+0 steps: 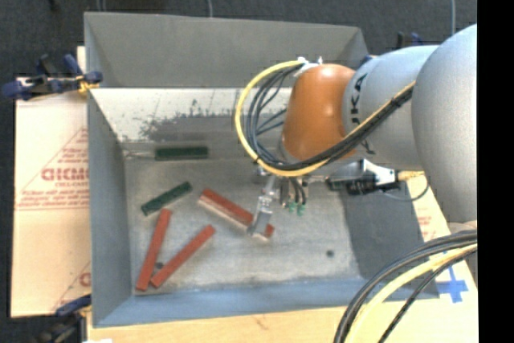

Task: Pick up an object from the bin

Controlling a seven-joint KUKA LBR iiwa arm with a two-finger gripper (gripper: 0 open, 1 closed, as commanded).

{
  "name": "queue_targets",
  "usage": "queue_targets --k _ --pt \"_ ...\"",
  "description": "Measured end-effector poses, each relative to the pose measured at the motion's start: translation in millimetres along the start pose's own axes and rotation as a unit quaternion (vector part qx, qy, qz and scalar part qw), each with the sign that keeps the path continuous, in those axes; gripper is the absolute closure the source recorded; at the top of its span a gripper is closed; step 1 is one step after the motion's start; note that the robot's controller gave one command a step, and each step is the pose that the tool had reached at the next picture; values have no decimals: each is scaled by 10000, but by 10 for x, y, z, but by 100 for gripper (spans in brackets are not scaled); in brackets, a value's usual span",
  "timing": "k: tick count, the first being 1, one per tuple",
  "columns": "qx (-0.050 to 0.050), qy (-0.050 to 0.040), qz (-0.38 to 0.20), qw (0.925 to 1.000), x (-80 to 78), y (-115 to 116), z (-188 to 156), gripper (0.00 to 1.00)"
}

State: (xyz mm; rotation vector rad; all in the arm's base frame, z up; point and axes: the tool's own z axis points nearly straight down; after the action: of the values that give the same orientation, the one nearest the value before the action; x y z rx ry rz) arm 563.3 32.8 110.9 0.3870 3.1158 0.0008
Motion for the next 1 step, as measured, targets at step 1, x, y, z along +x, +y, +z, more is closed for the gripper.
queue_targets --k 1 --pt "5 -8 -211 9998 40 -91 392 0"
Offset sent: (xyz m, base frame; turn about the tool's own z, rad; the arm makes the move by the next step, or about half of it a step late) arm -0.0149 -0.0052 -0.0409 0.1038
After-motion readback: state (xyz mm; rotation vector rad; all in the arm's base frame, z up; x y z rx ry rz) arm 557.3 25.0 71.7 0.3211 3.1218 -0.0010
